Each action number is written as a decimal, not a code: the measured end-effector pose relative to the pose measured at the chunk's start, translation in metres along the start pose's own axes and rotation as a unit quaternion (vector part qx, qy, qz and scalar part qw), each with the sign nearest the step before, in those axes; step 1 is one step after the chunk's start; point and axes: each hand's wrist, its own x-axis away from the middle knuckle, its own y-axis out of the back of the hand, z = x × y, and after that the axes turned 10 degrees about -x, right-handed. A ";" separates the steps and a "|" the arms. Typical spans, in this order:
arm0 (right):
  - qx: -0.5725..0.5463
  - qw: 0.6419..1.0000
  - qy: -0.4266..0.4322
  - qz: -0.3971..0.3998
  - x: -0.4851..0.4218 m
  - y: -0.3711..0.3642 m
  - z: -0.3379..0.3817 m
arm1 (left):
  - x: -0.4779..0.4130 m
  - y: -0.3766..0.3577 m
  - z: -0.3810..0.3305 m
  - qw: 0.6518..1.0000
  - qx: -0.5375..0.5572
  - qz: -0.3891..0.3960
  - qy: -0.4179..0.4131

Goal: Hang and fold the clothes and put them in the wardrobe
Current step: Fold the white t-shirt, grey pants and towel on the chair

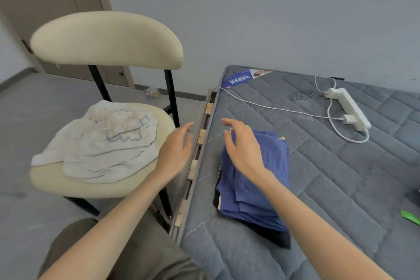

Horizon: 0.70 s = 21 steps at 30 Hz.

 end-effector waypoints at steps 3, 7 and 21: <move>-0.009 0.999 0.025 0.041 -0.008 -0.031 0.018 | 0.011 0.029 0.036 0.998 -0.011 -0.021 0.058; -0.030 0.993 0.036 0.111 -0.020 -0.084 0.040 | 0.031 0.066 0.083 0.990 -0.015 -0.039 0.137; 0.024 0.921 0.086 0.379 -0.031 -0.273 0.056 | 0.069 0.113 0.229 0.939 -0.015 -0.014 0.344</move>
